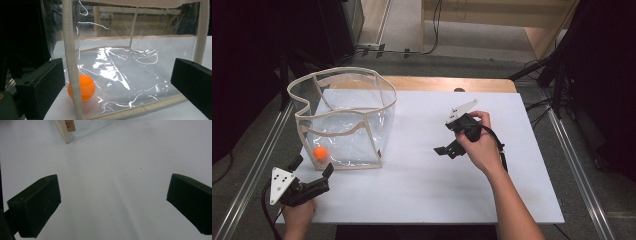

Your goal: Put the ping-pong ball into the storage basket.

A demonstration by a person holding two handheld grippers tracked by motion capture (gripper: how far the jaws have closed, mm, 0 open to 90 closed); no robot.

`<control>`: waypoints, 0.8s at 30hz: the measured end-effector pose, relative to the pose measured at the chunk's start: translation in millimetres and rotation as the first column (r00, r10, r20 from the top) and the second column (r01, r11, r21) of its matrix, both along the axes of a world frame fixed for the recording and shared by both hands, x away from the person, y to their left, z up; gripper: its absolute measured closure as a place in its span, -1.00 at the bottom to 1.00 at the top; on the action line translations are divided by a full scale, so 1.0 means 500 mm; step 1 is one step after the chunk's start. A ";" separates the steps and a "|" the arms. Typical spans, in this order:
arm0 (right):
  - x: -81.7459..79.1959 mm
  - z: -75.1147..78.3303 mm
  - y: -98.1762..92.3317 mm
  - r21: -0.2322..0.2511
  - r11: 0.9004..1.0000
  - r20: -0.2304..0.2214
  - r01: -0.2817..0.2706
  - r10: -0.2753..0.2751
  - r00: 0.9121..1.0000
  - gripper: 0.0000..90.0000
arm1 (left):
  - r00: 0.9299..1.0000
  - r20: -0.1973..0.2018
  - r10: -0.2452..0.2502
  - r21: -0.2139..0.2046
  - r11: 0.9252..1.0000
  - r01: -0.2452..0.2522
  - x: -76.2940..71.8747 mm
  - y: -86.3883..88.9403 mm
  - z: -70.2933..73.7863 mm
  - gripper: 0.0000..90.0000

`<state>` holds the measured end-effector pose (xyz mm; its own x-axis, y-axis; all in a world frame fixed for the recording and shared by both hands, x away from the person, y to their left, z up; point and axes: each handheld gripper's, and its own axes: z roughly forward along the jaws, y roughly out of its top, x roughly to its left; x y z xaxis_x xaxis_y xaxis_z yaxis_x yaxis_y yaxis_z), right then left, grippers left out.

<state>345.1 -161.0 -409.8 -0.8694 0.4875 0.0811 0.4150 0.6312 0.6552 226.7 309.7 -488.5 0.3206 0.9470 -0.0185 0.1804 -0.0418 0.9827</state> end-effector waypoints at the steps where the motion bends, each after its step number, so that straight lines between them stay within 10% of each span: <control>1: -0.002 -0.001 -0.003 0.000 1.000 -0.001 0.001 -0.001 1.000 -1.00 | 1.000 0.000 0.000 0.000 1.000 0.000 0.000 0.000 0.000 -1.00; 24: -0.041 -0.042 -0.058 0.045 0.998 -0.014 0.050 -0.049 0.999 -1.00 | 1.000 0.000 0.001 -0.002 1.000 -0.001 0.000 0.000 0.000 -1.00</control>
